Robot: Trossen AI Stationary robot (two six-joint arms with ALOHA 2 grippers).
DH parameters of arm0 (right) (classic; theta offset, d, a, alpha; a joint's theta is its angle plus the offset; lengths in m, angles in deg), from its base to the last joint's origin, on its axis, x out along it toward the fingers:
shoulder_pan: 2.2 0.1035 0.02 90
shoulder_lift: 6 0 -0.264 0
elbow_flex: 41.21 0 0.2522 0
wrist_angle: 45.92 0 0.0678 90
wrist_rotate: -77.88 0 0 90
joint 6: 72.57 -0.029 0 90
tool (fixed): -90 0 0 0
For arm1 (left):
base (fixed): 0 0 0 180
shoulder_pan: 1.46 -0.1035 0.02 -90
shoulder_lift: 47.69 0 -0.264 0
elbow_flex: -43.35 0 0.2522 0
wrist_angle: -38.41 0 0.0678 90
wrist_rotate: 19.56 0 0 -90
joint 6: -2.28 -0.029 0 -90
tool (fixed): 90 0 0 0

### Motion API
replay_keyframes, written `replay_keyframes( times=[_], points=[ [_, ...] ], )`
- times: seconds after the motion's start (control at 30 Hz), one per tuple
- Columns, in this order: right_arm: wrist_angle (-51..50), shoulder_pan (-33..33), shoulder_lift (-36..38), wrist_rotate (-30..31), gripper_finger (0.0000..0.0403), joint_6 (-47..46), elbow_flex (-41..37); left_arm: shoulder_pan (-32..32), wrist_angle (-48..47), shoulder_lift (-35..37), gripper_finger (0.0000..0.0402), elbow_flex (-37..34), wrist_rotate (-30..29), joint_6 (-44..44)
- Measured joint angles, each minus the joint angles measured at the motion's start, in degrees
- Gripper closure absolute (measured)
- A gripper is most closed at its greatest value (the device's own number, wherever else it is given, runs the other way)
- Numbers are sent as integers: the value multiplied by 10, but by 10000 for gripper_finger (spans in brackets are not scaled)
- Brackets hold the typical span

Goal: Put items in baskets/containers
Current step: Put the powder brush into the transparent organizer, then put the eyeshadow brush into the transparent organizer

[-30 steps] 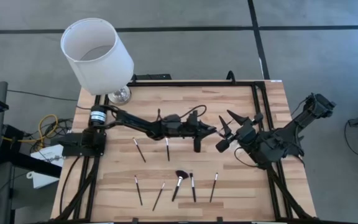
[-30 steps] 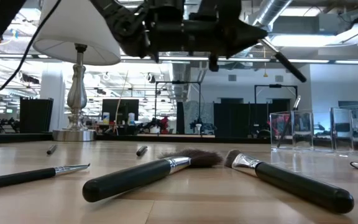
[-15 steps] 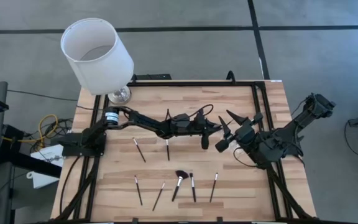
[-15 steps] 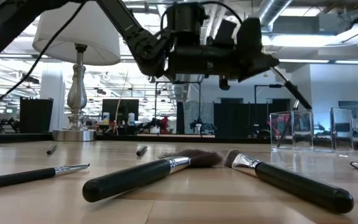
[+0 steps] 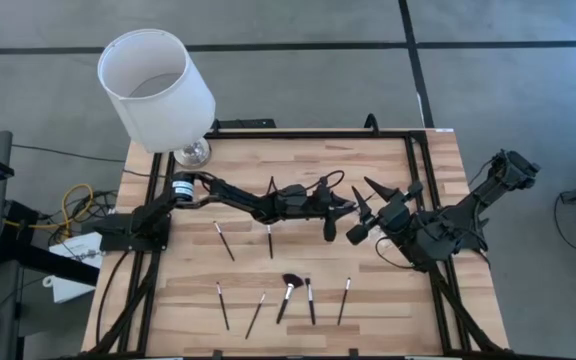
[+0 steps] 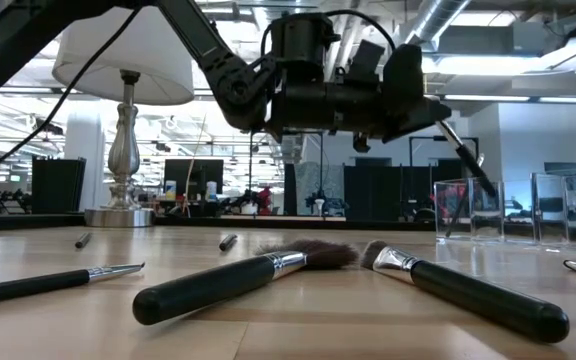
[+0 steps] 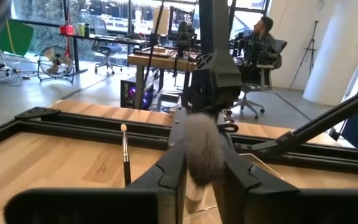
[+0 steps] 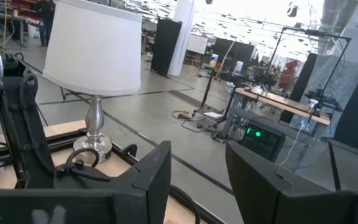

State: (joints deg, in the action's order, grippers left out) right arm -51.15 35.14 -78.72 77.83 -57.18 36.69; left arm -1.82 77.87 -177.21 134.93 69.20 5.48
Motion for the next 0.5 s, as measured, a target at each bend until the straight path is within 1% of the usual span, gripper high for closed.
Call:
replay_keyframes(
  times=[0.2,0.33,0.5],
  points=[
    [-4,0,0,0,259,-15,0,-1,-5,1,297,0,0,0],
    [-15,0,0,0,257,-19,0,-1,-5,1,275,0,14,0],
    [-15,0,0,0,259,-19,0,0,-5,2,263,0,15,0]
  ],
)
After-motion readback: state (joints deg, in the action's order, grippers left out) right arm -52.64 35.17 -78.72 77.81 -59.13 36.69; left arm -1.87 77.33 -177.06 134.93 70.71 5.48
